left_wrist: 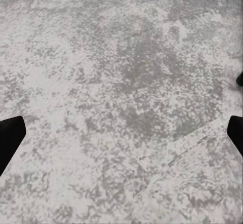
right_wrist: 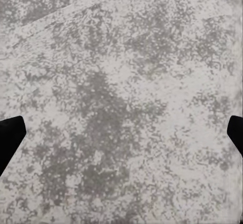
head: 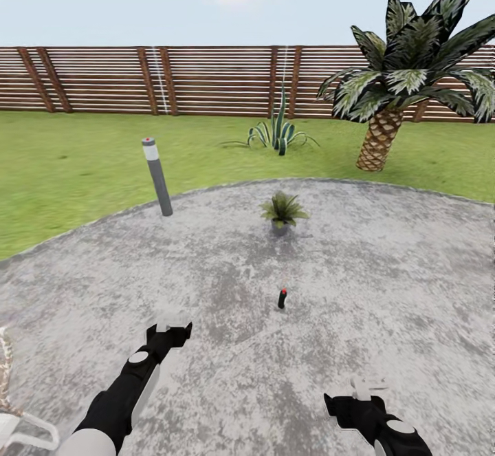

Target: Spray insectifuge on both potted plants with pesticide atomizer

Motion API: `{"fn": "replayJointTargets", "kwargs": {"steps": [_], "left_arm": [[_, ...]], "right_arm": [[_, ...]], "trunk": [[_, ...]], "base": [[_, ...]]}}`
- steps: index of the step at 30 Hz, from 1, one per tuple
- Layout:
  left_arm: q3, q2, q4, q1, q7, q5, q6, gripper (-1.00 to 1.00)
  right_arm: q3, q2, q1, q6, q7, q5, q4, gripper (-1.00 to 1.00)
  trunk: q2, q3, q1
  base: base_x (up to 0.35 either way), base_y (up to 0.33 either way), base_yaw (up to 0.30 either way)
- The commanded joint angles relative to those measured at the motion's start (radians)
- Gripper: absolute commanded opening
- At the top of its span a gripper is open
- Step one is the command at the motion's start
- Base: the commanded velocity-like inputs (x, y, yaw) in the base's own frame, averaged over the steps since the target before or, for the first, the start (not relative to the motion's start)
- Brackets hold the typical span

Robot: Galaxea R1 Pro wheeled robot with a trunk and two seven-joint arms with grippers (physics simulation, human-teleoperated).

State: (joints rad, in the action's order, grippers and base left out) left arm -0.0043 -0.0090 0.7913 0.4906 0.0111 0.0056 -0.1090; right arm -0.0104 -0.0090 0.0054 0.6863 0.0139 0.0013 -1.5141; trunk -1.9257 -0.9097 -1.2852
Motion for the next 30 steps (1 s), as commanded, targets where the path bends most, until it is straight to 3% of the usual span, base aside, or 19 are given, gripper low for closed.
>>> {"fn": "replayJointTargets", "kwargs": {"steps": [1,8,20,30], "left_arm": [[0.0,0.0,0.002,0.0,0.001,0.001,-0.006,1.0],[0.002,0.0,0.002,0.0,0.001,0.007,-0.006,1.0],[0.001,0.0,0.002,0.0,0.001,0.008,-0.006,1.0],[0.001,0.0,0.002,0.0,-0.002,0.007,-0.006,1.0]], "right_arm": [[0.0,0.0,0.0,0.004,0.001,0.0,-0.001,1.0],[0.0,0.0,0.0,0.004,0.001,0.0,-0.001,1.0],[0.0,0.0,0.0,0.004,0.001,0.0,-0.001,1.0],[0.0,0.0,-0.001,0.004,0.001,0.0,-0.001,1.0]], "trunk": [[0.0,-0.001,0.0],[0.0,-0.001,0.0],[0.0,-0.001,0.0],[0.0,-0.001,0.0]], "base": [[0.273,-0.249,-0.064],[0.291,-0.185,-0.012],[0.346,-0.009,-0.002],[0.319,-0.109,-0.238]]}}
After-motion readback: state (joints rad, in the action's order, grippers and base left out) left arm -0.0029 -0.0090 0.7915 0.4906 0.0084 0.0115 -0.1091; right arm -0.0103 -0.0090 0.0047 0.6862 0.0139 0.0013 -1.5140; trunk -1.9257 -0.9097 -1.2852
